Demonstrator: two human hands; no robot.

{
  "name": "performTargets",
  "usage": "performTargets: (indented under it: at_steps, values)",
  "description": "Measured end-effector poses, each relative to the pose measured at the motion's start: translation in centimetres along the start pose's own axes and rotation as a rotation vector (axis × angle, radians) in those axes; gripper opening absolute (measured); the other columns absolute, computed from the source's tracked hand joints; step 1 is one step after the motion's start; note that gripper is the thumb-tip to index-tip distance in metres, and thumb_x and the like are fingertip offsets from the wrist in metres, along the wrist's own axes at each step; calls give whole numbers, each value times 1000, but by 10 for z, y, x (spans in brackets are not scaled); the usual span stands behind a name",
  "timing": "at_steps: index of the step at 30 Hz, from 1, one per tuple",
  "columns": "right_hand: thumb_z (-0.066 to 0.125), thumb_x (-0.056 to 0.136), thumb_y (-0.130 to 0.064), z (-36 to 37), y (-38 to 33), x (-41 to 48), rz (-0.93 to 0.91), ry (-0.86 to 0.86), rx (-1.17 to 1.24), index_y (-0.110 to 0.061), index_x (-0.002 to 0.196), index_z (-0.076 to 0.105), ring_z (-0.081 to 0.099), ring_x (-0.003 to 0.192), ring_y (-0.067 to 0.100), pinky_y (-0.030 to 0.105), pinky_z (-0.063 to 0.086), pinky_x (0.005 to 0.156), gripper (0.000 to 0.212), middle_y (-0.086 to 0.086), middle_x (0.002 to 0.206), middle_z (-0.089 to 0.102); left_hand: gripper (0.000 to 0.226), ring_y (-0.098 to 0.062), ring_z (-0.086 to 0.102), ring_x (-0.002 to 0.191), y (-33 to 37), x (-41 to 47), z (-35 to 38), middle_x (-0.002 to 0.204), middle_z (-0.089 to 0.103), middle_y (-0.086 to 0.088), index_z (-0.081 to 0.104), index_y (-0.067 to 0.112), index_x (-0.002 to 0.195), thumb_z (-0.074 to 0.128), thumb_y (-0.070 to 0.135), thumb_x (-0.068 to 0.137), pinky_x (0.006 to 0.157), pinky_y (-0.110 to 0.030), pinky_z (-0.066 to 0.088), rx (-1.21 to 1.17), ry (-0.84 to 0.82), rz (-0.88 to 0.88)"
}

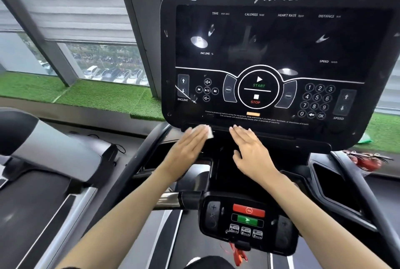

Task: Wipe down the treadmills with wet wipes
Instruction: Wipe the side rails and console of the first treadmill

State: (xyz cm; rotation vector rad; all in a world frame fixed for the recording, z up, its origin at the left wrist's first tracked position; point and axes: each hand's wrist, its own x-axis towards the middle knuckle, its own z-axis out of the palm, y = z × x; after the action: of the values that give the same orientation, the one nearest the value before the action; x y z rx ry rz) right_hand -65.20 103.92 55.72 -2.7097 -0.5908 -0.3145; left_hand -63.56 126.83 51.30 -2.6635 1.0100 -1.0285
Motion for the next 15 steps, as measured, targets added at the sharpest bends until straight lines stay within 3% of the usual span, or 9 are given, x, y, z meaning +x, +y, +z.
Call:
performTargets:
  at_steps: [5, 9, 12, 15]
  values:
    - [53, 88, -5, -3, 2, 0, -14, -16, -8, -8, 150, 29, 21, 146, 16, 17, -6, 114, 66, 5, 156, 30, 43, -26, 43, 135, 7, 14, -3, 144, 47, -15, 49, -2, 135, 25, -6, 99, 111, -42, 35, 0, -35, 59]
    - [50, 90, -8, -2, 1, 0, -13, -11, -10, -9, 152, 24, 16, 147, 15, 15, -11, 112, 67, 4, 158, 25, 46, -28, 38, 138, -26, -26, -7, 145, 45, -16, 46, -4, 138, 42, -10, 92, 112, -44, 33, 6, -64, -57]
    - [51, 89, -7, -1, 1, -1, -15, -6, -7, -7, 151, 26, 18, 147, 17, 17, -9, 113, 67, 6, 157, 27, 43, -30, 41, 136, 1, -12, 2, 143, 46, -18, 45, -5, 137, 30, -9, 97, 112, -44, 34, -28, -12, -99]
    - [55, 85, -5, -1, 3, -1, -17, -9, 0, -6, 148, 32, 24, 145, 18, 21, -2, 115, 67, 9, 154, 34, 45, -27, 43, 135, 36, 19, 3, 143, 48, -16, 49, -3, 135, 23, -8, 98, 111, -41, 37, -65, -11, -1]
